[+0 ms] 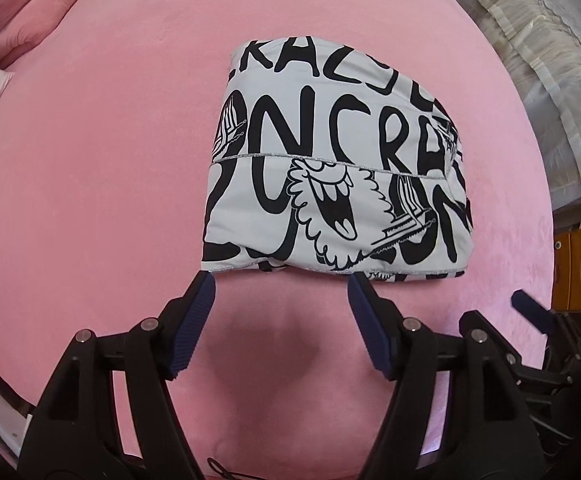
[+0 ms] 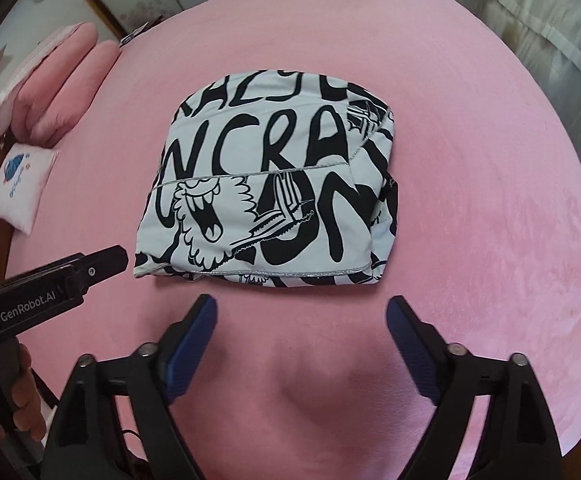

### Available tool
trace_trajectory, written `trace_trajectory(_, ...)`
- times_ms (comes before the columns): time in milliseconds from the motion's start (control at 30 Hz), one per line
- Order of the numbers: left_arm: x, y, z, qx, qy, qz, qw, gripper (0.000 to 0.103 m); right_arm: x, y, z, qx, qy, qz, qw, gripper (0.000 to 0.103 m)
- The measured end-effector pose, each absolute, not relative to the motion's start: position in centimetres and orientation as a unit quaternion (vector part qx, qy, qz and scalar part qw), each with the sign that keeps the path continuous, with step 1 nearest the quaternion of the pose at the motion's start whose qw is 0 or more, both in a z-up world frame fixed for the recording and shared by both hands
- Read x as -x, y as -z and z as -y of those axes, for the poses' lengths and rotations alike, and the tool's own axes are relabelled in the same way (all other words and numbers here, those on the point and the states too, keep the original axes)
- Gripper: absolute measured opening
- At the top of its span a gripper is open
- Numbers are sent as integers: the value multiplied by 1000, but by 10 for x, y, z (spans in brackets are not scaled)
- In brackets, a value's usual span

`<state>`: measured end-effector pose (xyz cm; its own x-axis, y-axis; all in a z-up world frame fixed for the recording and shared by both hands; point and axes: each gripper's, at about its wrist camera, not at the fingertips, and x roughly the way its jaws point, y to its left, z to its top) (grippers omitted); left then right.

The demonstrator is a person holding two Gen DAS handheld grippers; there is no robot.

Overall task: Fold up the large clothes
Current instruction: 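Open both tools and withdraw them from the jacket bundle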

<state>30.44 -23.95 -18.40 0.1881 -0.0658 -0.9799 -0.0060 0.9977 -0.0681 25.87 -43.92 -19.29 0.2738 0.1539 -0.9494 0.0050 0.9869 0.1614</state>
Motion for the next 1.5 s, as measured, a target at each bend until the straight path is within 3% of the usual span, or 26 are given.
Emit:
trace_trajectory(100,-302,186,241,38,29,-645,763,67,-257,190,437,-62,-49,-604,793,100)
trace_trajectory(167,-300,185,241,38,30,-644,763,81,-259,190,435,-60,-49,-602,795,101)
trace_trajectory(367,-296,182,236,36,27,-645,763,90,-260,186,432,-57,-46,-600,797,103)
trace_trajectory(1000,-296,180,218,38,8,-643,765,96,-263,184,436,-57,-51,-590,804,103)
trace_trajectory(1500,-327,231,204,35,6,-695,718,95,-283,257,517,-264,-3,-631,730,103)
